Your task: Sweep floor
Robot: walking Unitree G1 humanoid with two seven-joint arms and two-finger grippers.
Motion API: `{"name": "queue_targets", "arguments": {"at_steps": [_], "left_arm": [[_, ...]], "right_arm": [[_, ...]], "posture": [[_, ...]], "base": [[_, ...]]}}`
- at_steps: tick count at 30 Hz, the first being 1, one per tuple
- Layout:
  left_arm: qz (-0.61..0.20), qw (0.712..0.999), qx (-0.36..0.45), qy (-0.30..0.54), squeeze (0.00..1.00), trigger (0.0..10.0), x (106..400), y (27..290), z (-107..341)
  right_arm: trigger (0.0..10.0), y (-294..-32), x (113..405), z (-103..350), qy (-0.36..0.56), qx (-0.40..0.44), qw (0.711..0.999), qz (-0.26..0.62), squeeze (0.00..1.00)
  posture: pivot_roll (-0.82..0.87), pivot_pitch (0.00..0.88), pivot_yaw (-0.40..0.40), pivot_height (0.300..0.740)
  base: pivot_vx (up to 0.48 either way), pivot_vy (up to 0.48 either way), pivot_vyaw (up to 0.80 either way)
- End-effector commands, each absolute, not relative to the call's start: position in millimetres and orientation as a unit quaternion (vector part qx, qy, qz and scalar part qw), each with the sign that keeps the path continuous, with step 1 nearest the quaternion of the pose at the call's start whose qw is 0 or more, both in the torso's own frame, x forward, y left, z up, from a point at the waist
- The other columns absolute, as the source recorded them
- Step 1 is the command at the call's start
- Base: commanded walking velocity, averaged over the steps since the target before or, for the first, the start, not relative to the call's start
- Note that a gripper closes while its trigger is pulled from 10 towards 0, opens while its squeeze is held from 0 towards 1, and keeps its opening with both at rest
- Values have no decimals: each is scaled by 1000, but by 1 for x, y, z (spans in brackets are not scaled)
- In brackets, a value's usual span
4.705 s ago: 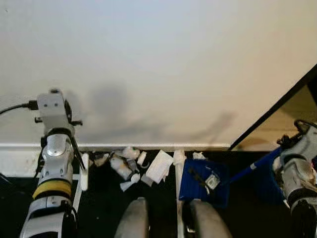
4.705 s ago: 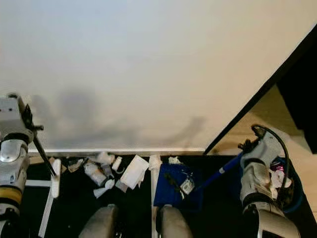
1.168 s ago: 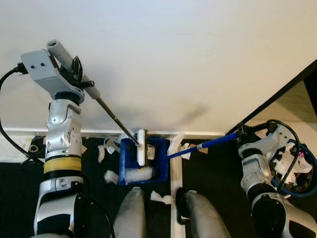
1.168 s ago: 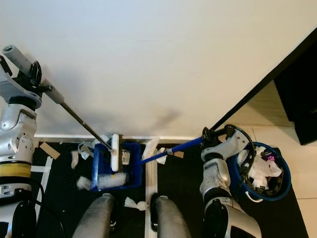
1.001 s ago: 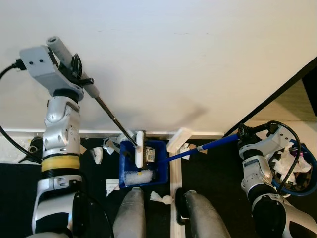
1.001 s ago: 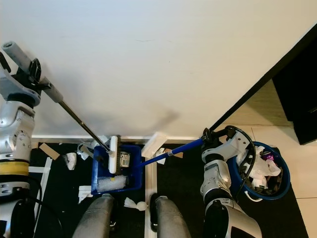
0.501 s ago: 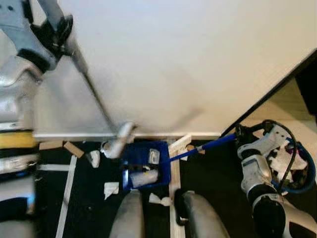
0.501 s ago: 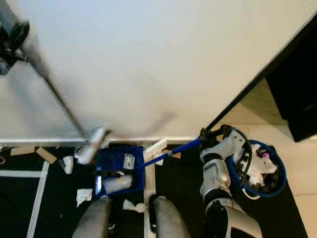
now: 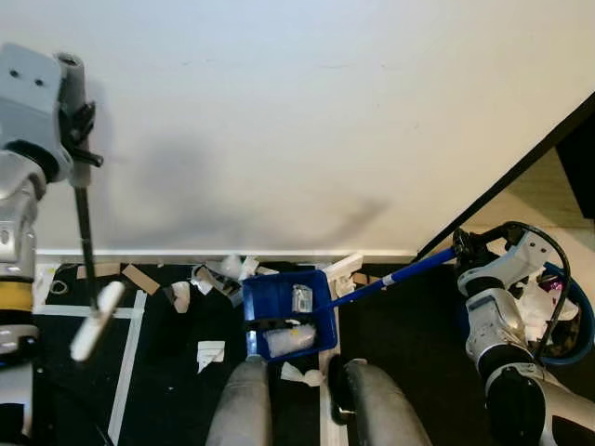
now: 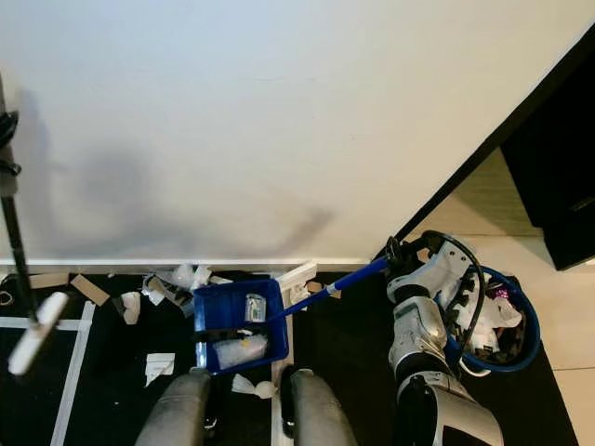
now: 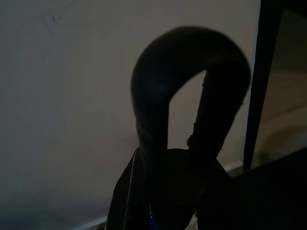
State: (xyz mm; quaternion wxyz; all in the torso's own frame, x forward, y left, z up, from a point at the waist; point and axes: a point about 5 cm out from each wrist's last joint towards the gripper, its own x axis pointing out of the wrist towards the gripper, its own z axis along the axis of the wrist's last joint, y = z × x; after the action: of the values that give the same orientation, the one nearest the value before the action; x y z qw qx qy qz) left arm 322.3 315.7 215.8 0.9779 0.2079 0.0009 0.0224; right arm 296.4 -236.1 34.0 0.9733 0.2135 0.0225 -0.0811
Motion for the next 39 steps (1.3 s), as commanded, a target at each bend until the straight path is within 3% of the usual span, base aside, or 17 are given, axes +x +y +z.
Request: {"name": "queue_targets", "arguments": {"at_steps": [1, 8, 15, 22, 31, 34, 39], "left_arm": [[54, 977, 205, -18, 0, 10000, 321, 310, 188], [90, 977, 194, -4, 0, 10000, 319, 304, 151], [160, 972, 169, 25, 0, 10000, 315, 294, 108], [198, 972, 124, 30, 0, 10000, 316, 290, 96], [147, 989, 12, -19, 0, 10000, 334, 255, 102], [140, 990, 4, -22, 0, 10000, 337, 251, 104], [126, 990, -46, -37, 0, 10000, 352, 222, 112]], "right_arm": [[10000, -252, 295, 46, -22, 197, 975, -101, 0], [10000, -253, 299, 57, -44, 163, 981, -90, 0], [10000, -276, 291, 58, -20, 99, 986, -134, 0], [10000, -272, 288, 47, 10, 86, 987, -137, 0], [10000, -252, 293, 42, 8, 136, 979, -150, 0], [10000, -250, 295, 43, 4, 143, 978, -152, 0], [10000, -238, 305, 50, -3, 144, 978, -150, 0]], "posture": [[86, 126, -59, 740], [53, 147, -66, 740], [20, 178, -87, 740], [6, 209, -85, 740], [-11, 299, -72, 740], [-12, 301, -71, 740], [-14, 316, -69, 740]], "base": [[0, 0, 0], [0, 0, 0], [0, 0, 0], [0, 0, 0], [0, 0, 0], [0, 0, 0], [0, 0, 0]]}}
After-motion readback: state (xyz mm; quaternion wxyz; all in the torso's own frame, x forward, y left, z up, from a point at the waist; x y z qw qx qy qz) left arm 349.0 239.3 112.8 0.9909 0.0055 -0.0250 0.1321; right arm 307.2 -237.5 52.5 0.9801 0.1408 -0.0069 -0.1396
